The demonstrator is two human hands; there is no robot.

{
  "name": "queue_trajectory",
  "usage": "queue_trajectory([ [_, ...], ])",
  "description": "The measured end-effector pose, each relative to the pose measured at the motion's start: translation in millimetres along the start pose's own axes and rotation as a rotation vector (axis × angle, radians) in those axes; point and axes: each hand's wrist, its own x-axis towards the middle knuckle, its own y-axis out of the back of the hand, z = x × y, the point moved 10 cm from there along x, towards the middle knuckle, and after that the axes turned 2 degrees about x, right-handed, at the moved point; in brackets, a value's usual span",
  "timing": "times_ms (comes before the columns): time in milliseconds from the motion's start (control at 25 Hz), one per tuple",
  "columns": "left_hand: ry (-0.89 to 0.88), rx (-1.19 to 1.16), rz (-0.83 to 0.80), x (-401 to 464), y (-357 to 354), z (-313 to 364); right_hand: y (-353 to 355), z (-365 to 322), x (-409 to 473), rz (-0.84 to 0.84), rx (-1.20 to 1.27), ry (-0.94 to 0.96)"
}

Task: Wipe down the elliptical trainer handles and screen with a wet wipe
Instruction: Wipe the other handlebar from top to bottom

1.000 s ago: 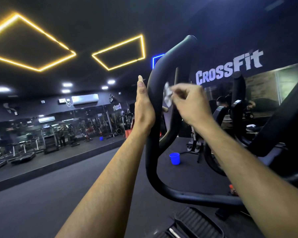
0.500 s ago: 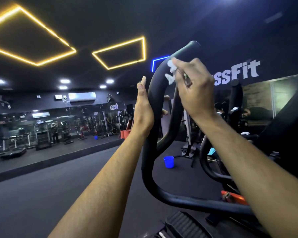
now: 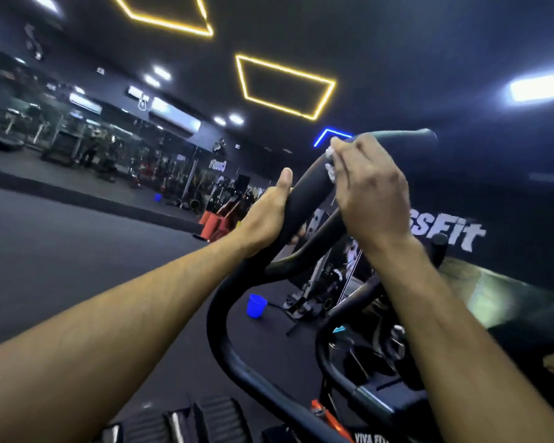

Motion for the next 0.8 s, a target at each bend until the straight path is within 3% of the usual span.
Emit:
queue_trajectory([
  [120,0.016,-0.006,0.000,-2.9,0.0,-1.9,-22.0,-27.2,-16.2,-0.093,-0.210,0.111],
  [240,0.017,-0.036,-0.009,-2.2,-1.7,-4.0,-9.7,-19.4,-18.6,-0.109,-0.205,0.247],
  [400,0.006,-0.046,-0.018,0.5,-3.4,-8.3,-8.0,-10.9,-6.3,-0.050,-0.181,0.093],
  [560,0.013,-0.098,-0.011,-5.0,-3.7,-0.1,-16.2,-30.1,-22.5,-0.141,-0.260,0.320],
  [720,0.060,-0.075,-0.012,-7.0,-7.0,-4.9,-1.2,-7.6,0.0,-0.090,-0.229,0.102],
  [800,0.071,-0.098,0.034,-7.7,-3.3,-4.4,-15.1,-34.9,-8.5,-0.099,-0.230,0.133],
])
